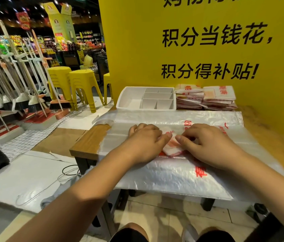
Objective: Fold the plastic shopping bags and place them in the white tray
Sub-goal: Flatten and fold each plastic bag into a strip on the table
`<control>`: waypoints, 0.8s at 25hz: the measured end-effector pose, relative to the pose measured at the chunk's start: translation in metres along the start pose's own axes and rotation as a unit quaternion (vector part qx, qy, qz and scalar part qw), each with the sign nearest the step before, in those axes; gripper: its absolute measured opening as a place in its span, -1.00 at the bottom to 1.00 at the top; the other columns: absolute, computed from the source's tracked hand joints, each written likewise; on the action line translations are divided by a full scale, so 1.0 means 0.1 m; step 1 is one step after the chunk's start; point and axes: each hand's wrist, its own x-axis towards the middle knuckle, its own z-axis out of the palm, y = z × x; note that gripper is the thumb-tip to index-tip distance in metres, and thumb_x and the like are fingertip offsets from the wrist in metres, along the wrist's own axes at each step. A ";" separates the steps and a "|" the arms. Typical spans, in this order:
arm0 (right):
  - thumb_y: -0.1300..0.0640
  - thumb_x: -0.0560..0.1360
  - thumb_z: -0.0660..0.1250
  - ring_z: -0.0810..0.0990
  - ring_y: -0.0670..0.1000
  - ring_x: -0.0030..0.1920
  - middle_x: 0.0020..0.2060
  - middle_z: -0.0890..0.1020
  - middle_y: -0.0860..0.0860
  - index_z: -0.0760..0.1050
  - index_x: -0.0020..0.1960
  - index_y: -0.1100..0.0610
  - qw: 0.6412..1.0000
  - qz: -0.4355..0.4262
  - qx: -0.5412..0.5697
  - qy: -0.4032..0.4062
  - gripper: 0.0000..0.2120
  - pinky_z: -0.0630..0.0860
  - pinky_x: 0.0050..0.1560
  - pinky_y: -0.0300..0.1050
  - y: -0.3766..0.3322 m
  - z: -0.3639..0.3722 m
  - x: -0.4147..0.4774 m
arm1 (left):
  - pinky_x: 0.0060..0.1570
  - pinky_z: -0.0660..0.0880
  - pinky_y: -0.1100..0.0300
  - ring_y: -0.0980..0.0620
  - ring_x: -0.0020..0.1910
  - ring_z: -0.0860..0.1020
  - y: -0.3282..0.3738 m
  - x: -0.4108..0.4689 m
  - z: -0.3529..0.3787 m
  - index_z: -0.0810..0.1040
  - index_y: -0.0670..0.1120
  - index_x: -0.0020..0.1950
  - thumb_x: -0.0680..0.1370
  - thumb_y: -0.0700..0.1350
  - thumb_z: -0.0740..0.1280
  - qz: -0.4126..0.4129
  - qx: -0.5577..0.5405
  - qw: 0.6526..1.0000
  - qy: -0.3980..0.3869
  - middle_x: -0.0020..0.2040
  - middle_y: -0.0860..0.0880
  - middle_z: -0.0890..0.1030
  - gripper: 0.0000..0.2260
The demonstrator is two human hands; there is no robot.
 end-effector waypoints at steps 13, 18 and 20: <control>-0.19 0.44 0.46 0.63 -0.04 -0.08 -0.05 0.66 -0.07 0.60 0.07 -0.03 0.966 0.145 0.085 -0.196 -0.69 0.56 -0.06 -0.13 0.07 -0.10 0.67 | 0.53 0.17 0.02 0.03 0.56 0.15 -0.12 0.07 0.06 0.04 0.05 0.63 0.53 0.31 0.30 0.026 -0.093 0.994 -0.046 0.60 0.06 0.16 -0.20; 0.01 0.50 0.42 0.56 -0.02 -0.22 -0.10 0.71 0.07 0.68 -0.10 0.06 0.928 0.215 0.168 -0.255 -0.87 0.47 -0.25 -0.15 0.18 -0.33 0.68 | 0.48 0.21 0.03 0.01 0.50 0.24 -0.14 0.06 0.04 0.21 0.03 0.58 0.58 0.35 0.08 0.018 -0.080 0.996 -0.025 0.52 0.03 0.31 -0.35; 0.06 0.51 0.44 0.52 -0.06 -0.23 -0.12 0.71 0.06 0.67 -0.07 0.08 0.913 0.251 0.235 -0.222 -0.90 0.41 -0.31 -0.21 0.36 -0.46 0.59 | 0.48 0.20 0.03 0.01 0.49 0.25 -0.14 0.07 0.04 0.25 0.03 0.56 0.60 0.32 -0.01 0.016 -0.092 0.996 -0.017 0.51 0.01 0.34 -0.39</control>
